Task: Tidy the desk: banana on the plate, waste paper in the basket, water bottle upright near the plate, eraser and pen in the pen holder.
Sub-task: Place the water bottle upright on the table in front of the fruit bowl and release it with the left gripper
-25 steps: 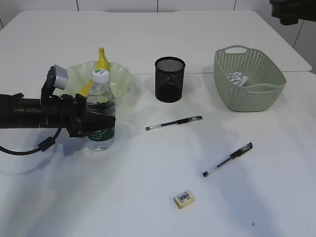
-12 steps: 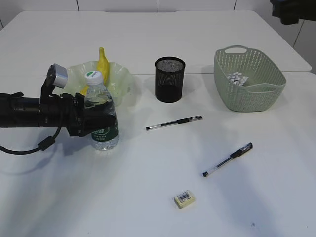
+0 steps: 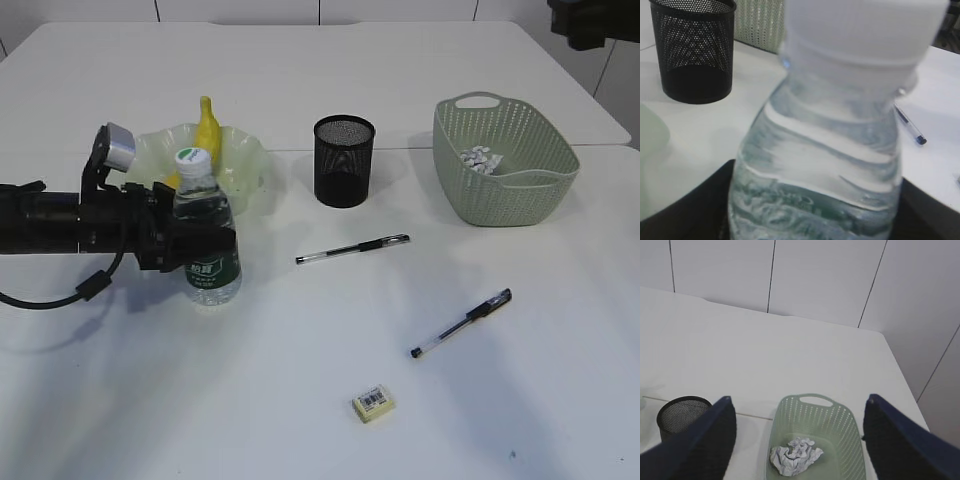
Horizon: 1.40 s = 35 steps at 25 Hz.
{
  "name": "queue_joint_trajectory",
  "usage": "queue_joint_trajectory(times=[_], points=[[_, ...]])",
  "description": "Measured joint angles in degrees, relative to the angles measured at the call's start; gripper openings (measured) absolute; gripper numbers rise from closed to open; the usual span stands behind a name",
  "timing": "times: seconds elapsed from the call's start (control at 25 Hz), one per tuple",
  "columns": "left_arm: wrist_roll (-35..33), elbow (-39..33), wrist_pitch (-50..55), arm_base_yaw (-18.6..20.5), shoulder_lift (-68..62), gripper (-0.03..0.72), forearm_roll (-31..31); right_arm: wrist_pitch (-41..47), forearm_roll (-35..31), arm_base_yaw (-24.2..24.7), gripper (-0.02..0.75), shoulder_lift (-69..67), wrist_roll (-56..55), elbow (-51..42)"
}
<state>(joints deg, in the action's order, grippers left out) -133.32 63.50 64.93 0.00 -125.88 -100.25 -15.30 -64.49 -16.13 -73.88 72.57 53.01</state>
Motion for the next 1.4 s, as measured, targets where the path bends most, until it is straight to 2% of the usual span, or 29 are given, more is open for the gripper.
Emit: queue_joint_trajectory(times=[1.12,1.4], points=[[1.1,0.0,0.2,0.0,2.5,0.543,-0.7,-0.1,0.0,0.0,0.587,0.0,0.7,0.0],[1.2,0.0,0.2,0.0,2.5,0.578,-1.4,-0.1,0.3,0.0,0.587,0.0,0.8,0.0]])
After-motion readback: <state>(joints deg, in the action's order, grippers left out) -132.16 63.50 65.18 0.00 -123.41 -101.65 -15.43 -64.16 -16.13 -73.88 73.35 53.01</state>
